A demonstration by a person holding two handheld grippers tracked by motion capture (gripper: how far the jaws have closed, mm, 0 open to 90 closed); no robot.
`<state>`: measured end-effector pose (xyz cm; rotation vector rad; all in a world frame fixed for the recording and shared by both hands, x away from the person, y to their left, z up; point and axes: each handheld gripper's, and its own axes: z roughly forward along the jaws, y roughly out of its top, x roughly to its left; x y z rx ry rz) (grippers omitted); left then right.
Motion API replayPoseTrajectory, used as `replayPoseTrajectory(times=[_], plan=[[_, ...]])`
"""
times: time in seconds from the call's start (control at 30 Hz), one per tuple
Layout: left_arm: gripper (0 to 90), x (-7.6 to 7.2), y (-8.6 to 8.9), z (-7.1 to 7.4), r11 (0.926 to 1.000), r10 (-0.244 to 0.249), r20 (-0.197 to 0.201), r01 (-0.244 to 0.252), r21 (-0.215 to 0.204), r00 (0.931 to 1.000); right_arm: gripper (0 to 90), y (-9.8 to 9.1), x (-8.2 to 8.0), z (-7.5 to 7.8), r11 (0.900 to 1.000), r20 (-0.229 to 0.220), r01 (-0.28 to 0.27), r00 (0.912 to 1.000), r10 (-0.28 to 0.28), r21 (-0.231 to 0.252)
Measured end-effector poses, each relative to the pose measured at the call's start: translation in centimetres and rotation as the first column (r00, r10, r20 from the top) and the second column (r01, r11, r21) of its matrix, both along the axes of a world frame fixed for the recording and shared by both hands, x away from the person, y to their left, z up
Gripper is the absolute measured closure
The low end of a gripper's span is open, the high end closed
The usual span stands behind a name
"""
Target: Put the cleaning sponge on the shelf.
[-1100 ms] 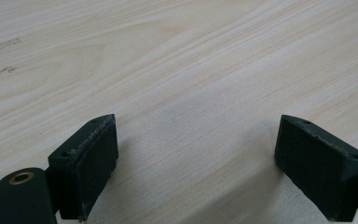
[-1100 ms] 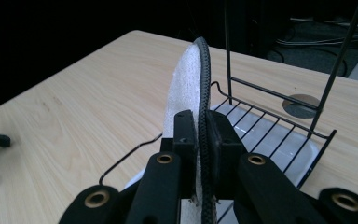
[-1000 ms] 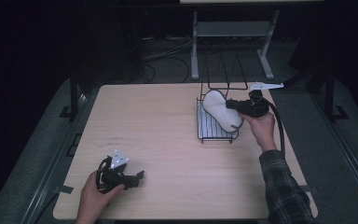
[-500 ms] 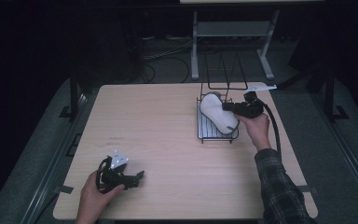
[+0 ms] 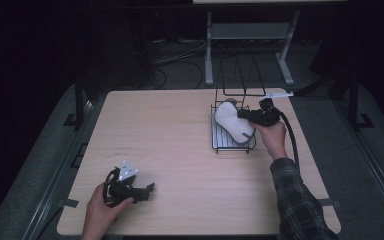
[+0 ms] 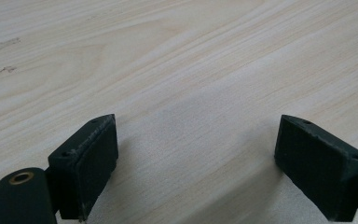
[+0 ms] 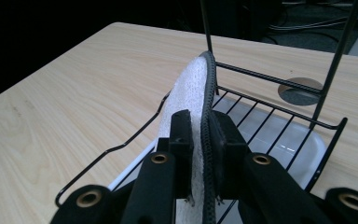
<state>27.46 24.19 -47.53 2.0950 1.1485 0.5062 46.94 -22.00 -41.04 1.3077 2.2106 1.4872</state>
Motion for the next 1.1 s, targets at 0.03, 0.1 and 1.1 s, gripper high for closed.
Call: replayPoseTrajectory(times=[0.03,0.1,1.1], plan=[[12.6,0.0,0.0,0.0,1.0,0.0,0.0,0.0,0.0,1.0,78.6,0.0,0.0,0.0,1.0,0.0,0.003,1.0,-0.003,-0.001],[12.6,0.0,0.0,0.0,1.0,0.0,0.0,0.0,0.0,1.0,77.0,-0.1,0.1,-0.1,1.0,0.0,0.006,1.0,-0.006,-0.005],[12.6,0.0,0.0,0.0,1.0,0.001,0.001,-0.001,0.0,1.0,89.7,-2.2,-2.5,-0.2,0.9884,-0.007,-0.023,0.9997,0.023,-0.15]])
